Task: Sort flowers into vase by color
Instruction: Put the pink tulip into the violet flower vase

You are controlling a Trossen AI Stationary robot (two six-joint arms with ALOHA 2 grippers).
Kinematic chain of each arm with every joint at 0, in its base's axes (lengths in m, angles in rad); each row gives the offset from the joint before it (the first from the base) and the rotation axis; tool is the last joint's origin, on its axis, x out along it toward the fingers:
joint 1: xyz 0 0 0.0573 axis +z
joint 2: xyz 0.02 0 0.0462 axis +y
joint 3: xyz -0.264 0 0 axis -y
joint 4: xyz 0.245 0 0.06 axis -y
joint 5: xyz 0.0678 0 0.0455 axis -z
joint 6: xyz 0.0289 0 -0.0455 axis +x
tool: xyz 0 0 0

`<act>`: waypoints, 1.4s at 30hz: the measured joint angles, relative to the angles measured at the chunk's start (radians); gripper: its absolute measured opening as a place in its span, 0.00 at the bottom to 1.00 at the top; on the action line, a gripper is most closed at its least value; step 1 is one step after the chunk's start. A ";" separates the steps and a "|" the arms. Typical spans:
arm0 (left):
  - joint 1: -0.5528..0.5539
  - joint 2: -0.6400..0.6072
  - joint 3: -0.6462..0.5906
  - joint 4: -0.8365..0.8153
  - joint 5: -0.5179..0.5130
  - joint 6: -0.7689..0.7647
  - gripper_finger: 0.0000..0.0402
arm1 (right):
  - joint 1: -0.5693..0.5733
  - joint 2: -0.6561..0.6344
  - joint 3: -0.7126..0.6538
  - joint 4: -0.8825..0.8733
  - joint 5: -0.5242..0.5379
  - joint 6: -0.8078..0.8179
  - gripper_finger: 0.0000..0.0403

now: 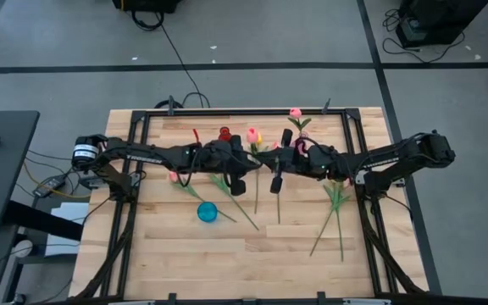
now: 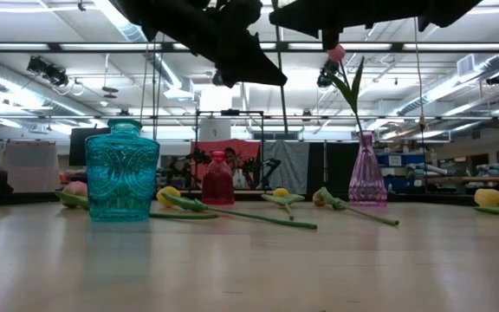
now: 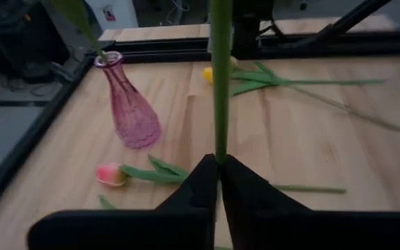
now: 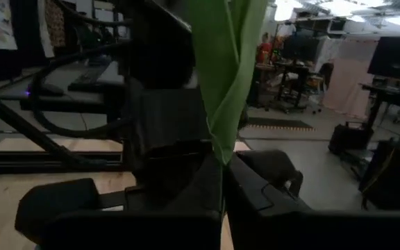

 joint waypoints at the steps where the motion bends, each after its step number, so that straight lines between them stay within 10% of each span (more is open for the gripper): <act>1: -0.001 -0.002 0.000 0.003 -0.014 0.020 0.10 | 0.000 0.000 0.000 -0.014 0.015 0.012 0.04; 11: 0.004 -0.103 -0.120 0.167 -0.049 0.073 0.33 | 0.076 -0.173 -0.002 -0.278 0.183 0.058 0.02; 25: 0.004 -0.246 -0.410 0.456 -0.039 0.066 0.34 | 0.256 -0.504 -0.038 -0.606 0.687 0.079 0.03; 42: -0.001 -0.317 -0.580 0.654 -0.003 -0.009 0.34 | -0.023 -0.839 -0.339 -0.260 0.546 -0.037 0.02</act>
